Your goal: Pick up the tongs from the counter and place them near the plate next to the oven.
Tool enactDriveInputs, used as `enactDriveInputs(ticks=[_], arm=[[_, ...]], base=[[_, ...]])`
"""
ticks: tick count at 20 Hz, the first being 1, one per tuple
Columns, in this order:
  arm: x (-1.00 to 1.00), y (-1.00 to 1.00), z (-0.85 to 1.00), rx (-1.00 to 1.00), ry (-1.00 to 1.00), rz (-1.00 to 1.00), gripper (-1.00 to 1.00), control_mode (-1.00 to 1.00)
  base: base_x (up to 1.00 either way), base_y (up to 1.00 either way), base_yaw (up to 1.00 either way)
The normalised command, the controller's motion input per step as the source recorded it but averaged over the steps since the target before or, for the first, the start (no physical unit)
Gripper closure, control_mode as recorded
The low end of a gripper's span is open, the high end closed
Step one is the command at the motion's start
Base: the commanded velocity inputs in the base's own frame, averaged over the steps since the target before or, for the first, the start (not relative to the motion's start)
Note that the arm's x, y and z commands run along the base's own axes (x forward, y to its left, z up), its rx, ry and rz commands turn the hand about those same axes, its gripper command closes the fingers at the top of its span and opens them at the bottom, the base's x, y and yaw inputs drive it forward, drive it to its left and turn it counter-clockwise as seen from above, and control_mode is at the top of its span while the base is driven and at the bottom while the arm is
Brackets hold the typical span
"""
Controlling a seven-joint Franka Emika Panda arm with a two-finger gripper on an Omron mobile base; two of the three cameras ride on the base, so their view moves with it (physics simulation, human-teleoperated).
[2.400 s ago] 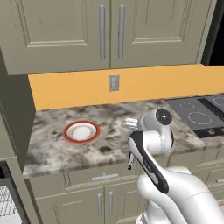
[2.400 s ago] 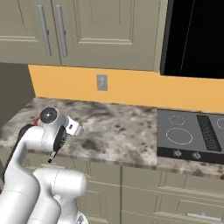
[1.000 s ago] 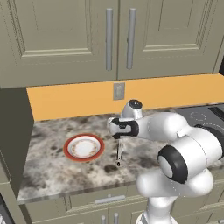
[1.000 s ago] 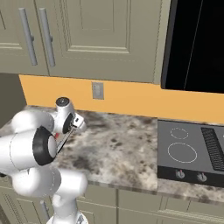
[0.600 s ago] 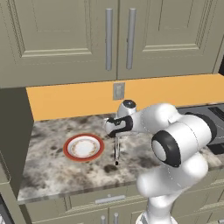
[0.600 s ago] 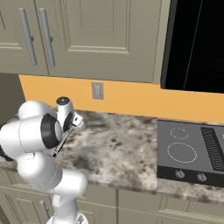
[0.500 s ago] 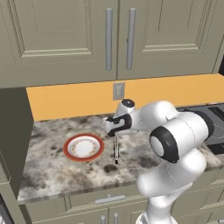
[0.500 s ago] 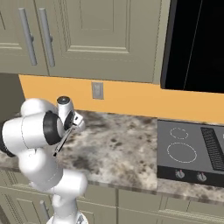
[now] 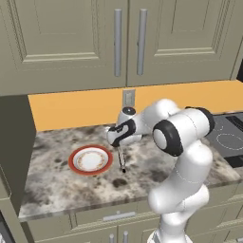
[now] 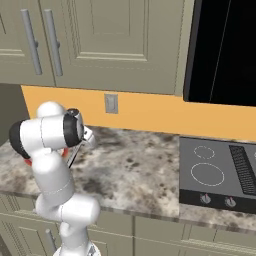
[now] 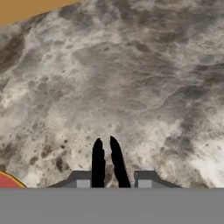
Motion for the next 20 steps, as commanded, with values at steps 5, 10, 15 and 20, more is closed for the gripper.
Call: enactDriveInputs(ticks=[5, 10, 15, 20], arm=[[-0.01, 0.0, -0.01, 0.0, -0.01, 0.0, -1.0, -1.0], [-0.38, 0.0, 0.47, 0.0, -0.23, 0.0, -1.0, -1.0], [-0.83, 0.06, 0.89, -0.01, -0.39, 0.0, -1.0, -1.0], [-1.0, 0.11, 1.0, 0.0, -0.52, 0.0, -1.0, -1.0]], base=[[0.0, 0.0, 0.0], [0.0, 0.0, 0.0], [0.0, 0.0, 0.0], [0.0, 0.0, 0.0]])
